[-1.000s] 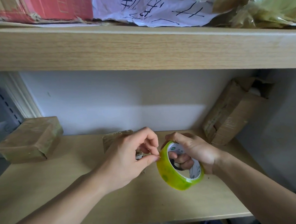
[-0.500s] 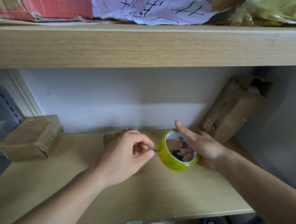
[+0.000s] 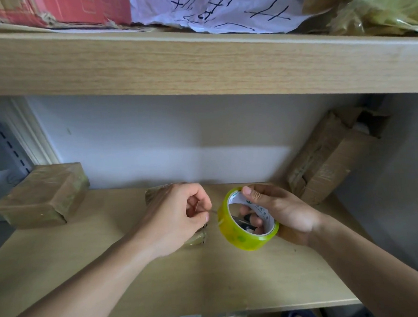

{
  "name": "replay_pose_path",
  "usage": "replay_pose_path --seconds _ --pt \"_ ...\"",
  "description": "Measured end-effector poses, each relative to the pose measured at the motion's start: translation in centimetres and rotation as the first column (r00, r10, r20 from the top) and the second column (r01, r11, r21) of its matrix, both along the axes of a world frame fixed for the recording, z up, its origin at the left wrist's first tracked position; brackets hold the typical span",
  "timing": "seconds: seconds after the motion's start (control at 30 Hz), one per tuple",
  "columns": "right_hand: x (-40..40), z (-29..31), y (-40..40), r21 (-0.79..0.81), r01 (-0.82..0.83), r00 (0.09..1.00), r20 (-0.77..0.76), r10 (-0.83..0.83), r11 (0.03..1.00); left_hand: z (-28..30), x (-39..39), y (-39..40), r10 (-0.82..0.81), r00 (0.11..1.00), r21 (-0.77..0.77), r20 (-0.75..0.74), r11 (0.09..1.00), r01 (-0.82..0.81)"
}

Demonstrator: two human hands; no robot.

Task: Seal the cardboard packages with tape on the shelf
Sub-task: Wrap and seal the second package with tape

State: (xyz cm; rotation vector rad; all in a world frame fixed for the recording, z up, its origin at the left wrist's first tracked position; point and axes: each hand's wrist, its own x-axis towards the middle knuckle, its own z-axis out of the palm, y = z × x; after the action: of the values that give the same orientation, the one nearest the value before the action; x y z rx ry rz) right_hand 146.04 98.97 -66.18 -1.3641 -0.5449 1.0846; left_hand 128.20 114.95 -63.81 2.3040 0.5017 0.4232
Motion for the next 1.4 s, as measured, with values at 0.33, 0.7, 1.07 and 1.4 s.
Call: replay_pose_path --seconds 0.33,0.7,1.07,1.4 --pt "0.0 -1.0 0.3 0.176 -0.010 0.996 -0.082 0.024 0.984 0.5 0.6 0.5 0.073 0.983 -0.417 0.168 0.909 0.004" --pt "-1.3 -1.8 1.3 -0.001 -0.055 0.950 0.307 0.053 0.998 0.5 1.0 0.1 -0.004 0.957 -0.169 0.290 0.984 0.055" --pt "-0.8 -0.1 0.4 0.189 -0.006 0.821 0.561 -0.103 0.982 -1.0 2.0 -1.8 -0.102 0.974 0.177 0.204 0.982 0.066" --pt "-2.6 0.6 0.9 0.102 -0.043 0.576 0.815 -0.059 0.994 -0.9 1.5 -1.2 -0.048 0.964 0.134 0.261 0.991 0.013"
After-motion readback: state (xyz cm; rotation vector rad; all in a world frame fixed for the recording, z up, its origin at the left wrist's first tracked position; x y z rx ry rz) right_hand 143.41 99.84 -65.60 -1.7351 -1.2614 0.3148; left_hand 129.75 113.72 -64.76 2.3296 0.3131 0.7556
